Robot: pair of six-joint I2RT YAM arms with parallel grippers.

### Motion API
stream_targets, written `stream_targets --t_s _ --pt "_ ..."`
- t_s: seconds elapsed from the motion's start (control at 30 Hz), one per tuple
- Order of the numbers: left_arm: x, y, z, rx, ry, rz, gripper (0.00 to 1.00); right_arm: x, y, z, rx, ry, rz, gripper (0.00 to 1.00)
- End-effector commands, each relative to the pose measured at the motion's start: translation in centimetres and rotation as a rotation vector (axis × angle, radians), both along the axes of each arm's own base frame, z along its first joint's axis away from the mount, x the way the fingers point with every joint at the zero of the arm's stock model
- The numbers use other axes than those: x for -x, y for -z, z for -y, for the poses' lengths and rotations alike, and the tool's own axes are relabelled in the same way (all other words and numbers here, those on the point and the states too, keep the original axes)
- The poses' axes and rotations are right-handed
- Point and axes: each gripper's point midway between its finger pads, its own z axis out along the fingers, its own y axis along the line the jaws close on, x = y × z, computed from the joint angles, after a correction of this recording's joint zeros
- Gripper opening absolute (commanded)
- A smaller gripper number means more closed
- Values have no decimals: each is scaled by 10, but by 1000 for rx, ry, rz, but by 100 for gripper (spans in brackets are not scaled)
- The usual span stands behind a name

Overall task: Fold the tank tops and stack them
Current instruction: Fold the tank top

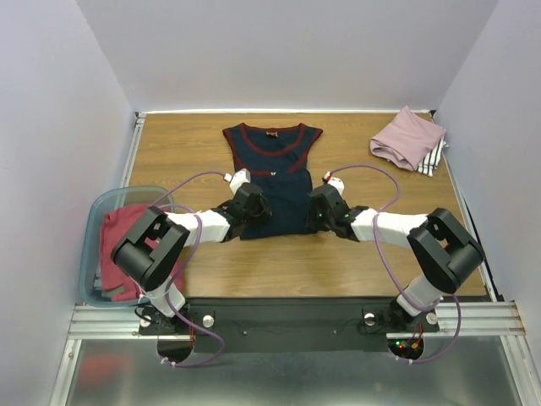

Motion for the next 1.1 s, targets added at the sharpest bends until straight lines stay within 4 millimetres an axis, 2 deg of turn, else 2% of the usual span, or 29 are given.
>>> stream_targets --t_s 0.0,0.03,0.07,0.13,0.17,0.2,0.27,0.3,0.37,0.4,0.43,0.47,0.5,0.53,0.57,0.6,0.63,0.7,0.77,0.8,0.83,0.87,0.9,0.97,1.0,1.03,1.07 --pt "15 13 4 24 -15 -31 27 42 32 21 20 3 -122 36" --pt "21 17 6 21 -11 -42 27 46 31 22 8 -1 -121 36" --pt "27 21 7 14 -10 -56 27 59 37 28 14 -7 -142 36" --pt "47 30 10 3 -12 -88 27 68 27 27 -22 -25 -128 36" --pt "53 33 11 3 -10 -96 27 75 26 25 -39 -39 -133 36" --pt "69 41 12 -6 6 -118 27 87 23 23 -54 -67 -129 36" --pt "83 41 13 24 1 -137 28 100 19 15 -88 -88 -135 36" --pt "94 48 8 12 4 -151 28 114 15 4 -106 -134 -131 36" --pt "116 46 11 24 32 -163 29 131 9 -12 -131 -158 -129 36" --pt "125 49 9 10 40 -177 29 154 4 -33 -149 -220 -135 36" --pt "132 49 8 3 49 -182 31 163 -2 -44 -151 -264 -119 36" --pt "140 42 10 18 62 -178 31 174 3 -54 -150 -268 -143 37" --pt "148 49 -1 -18 51 -198 32 191 3 -67 -143 -316 -139 37" --pt "148 38 -4 3 43 -179 34 195 -5 -86 -164 -326 -133 38" --pt "149 36 -8 4 32 -175 35 197 5 -91 -123 -327 -132 38" --pt "149 37 -20 -22 4 -163 39 202 7 -99 -116 -342 -135 40" --pt "145 25 -22 0 -9 -131 40 199 7 -109 -111 -348 -132 41" --pt "133 15 -32 -27 -45 -91 43 195 1 -116 -113 -359 -115 47" --pt "122 7 -38 -41 -62 -67 44 189 -11 -119 -117 -363 -76 52" --pt "115 2 -38 -45 -70 -52 44 187 -24 -123 -140 -367 -52 54" --pt "105 6 -47 -74 -87 -52 45 185 -29 -122 -132 -372 -36 58" --pt "99 8 -49 -81 -87 -57 45 181 -36 -122 -129 -365 -18 60" --pt "91 5 -45 -62 -71 -52 45 177 -51 -125 -151 -362 7 62" --pt "79 18 -54 -113 -81 -70 45 173 -59 -118 -122 -349 32 63" --pt "71 14 -47 -92 -60 -63 45 171 -68 -118 -132 -343 46 64" --pt "66 25 -49 -116 -63 -88 45 168 -77 -114 -134 -337 65 65" --pt "58 21 -42 -111 -44 -75 44 164 -84 -111 -137 -321 87 65"
